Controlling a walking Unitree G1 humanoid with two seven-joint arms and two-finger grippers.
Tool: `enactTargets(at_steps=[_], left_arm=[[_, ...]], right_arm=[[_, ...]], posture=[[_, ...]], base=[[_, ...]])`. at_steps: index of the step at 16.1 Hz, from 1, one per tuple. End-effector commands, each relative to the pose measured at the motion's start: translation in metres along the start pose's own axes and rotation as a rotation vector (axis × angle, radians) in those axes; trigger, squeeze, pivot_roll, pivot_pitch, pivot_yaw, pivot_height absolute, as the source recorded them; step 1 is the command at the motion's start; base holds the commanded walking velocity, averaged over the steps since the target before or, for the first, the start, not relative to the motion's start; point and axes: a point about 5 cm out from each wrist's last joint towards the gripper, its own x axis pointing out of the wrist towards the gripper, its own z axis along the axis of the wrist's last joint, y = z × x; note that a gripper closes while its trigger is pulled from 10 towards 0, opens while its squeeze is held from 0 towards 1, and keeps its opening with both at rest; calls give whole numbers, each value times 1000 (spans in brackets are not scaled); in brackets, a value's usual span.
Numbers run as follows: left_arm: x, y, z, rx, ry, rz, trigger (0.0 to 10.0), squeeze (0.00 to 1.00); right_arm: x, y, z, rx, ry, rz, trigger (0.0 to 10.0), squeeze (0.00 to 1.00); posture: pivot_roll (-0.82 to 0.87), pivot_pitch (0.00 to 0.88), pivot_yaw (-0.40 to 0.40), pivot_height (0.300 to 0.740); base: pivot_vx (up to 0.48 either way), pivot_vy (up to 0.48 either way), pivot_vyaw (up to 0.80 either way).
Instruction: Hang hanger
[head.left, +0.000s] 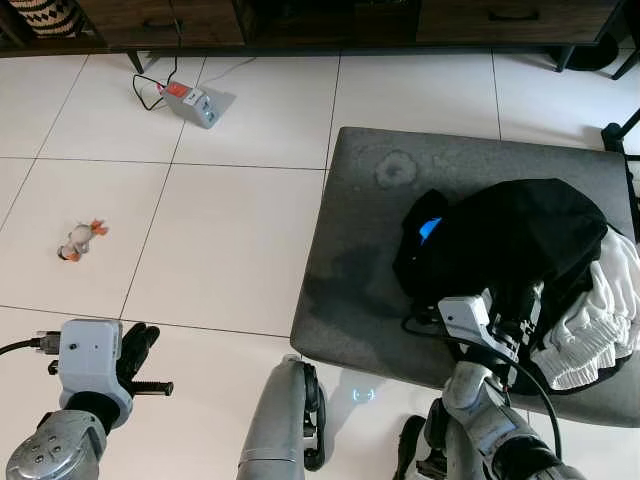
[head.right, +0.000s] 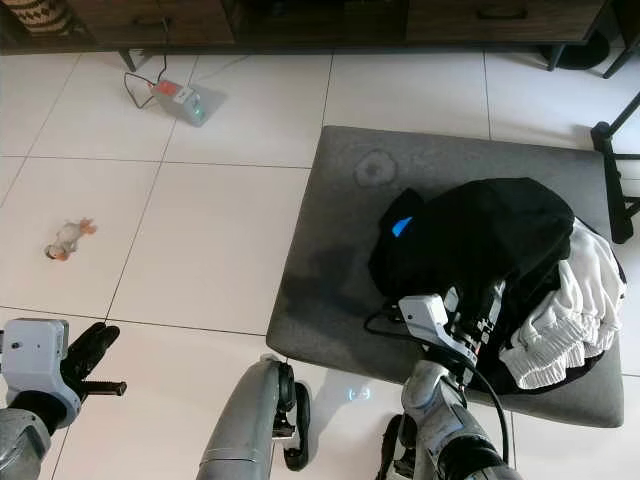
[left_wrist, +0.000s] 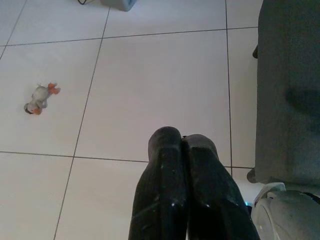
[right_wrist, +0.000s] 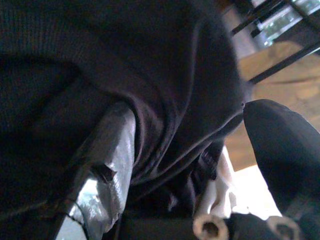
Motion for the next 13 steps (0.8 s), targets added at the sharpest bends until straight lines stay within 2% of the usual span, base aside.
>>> enactTargets(at_steps=[1,2,7,8,13], left_arm=[[-6,4,-8,-3,47,14,10000,0],[-7,4,-8,-2,48,14,10000,0],[-14,7,-6,9,57,16,10000,0],[-18,10,-6,14,63,22,10000,0],[-26,13,-6,24,84,29,10000,0]], right_arm=[[-11,3,-5,-6,-14,17,10000,0],[-11,3,-2,-6,-43,13,10000,0],[2,-4,-12,-77,-7,-12,10000,0],[9,-7,-15,-90,11,-25,10000,0],[15,-6,-14,-90,30,6,10000,0]], posture=[[331,538,183,617],[336,542,187,617],[366,561,207,617],[381,571,216,617],[397,589,226,617]], base=[[0,0,0],[0,0,0],[0,0,0],[0,0,0],[0,0,0]])
